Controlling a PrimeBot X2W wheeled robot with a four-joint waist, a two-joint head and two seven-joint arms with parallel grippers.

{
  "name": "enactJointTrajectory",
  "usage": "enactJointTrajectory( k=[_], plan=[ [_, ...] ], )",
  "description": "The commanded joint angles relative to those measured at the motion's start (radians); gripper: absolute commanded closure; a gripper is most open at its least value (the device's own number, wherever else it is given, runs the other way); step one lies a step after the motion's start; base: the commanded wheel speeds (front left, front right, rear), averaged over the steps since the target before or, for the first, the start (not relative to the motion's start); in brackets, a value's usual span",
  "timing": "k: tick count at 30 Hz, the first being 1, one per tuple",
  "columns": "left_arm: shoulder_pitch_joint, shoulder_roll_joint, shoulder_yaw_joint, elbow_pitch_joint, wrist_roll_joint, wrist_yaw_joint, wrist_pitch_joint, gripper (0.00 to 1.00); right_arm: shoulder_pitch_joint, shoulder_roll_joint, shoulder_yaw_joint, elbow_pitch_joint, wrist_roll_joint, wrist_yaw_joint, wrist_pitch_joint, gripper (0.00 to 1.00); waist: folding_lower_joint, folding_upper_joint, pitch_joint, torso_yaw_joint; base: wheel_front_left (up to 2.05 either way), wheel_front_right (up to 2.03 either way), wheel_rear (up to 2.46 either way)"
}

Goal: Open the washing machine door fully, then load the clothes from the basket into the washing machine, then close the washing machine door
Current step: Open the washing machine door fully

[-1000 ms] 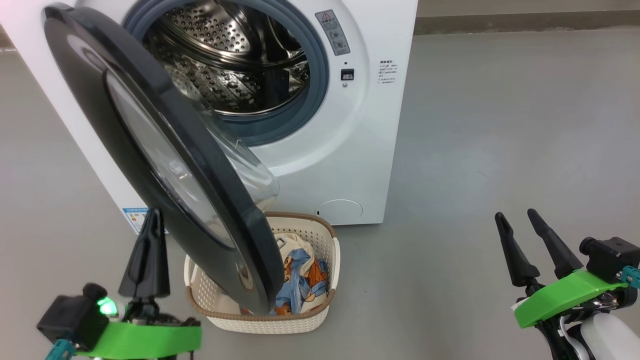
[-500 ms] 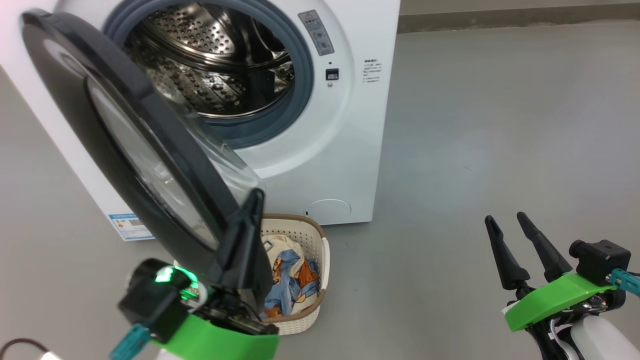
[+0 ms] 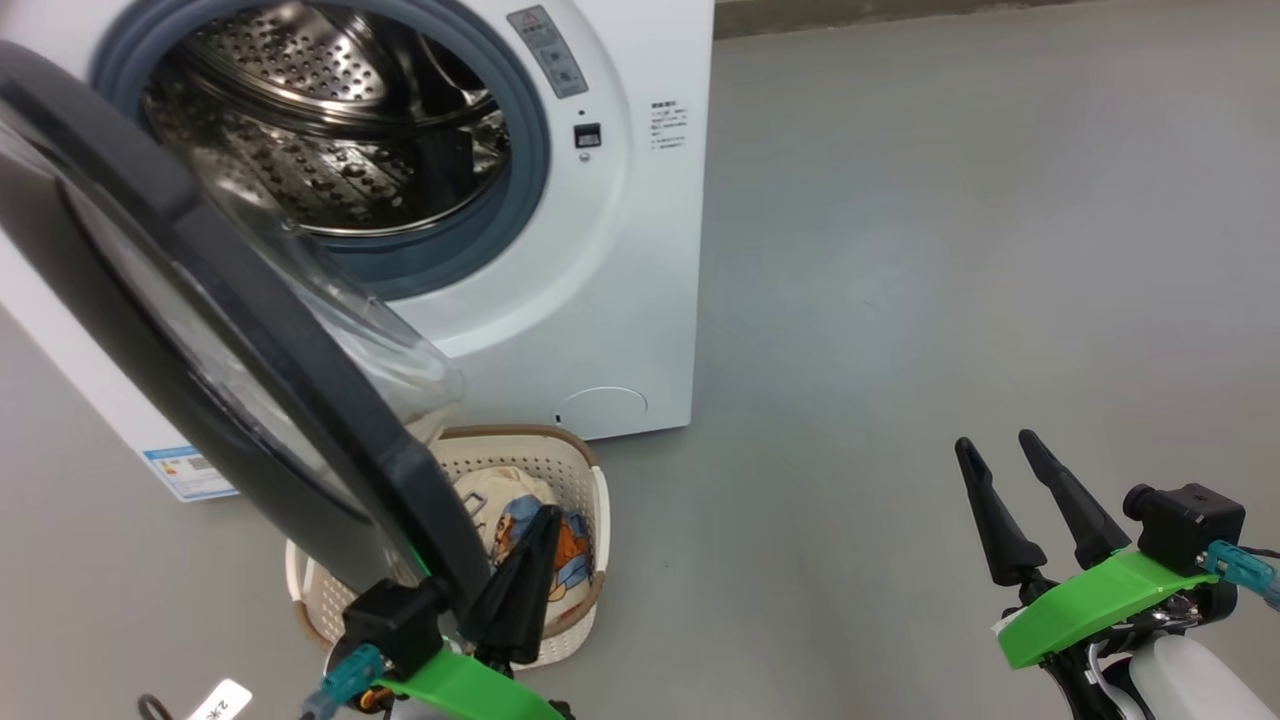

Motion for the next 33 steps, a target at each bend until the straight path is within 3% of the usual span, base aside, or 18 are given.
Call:
enactJointTrajectory(
  k=[1,9,17,33],
  plan=[
    [-0.053,0.000,0.034,0.016,-0.012,0.000,-0.019,1.00,-0.010,-0.009,0.016,-0.020,-0.002,0.004,-0.012,0.00,0.0000,0.0000,0.014,-0.021,0.00,0.00,0.00],
    [-0.103,-0.004,0.086,0.113,-0.034,0.012,-0.058,1.00,-0.014,-0.014,0.013,-0.020,-0.003,0.004,-0.012,0.00,0.0000,0.0000,0.030,-0.041,0.00,0.00,0.00],
    [-0.098,-0.005,0.118,0.120,-0.024,0.013,-0.066,1.00,-0.013,-0.010,0.008,-0.014,-0.005,0.004,-0.012,0.00,0.0000,0.0000,0.030,-0.013,0.00,0.00,0.00],
    [-0.022,0.006,0.165,0.088,-0.001,0.030,-0.067,1.00,-0.004,-0.009,0.032,0.012,0.012,0.004,-0.012,0.00,0.0000,0.0000,-0.007,0.146,0.00,0.00,0.00]
  ],
)
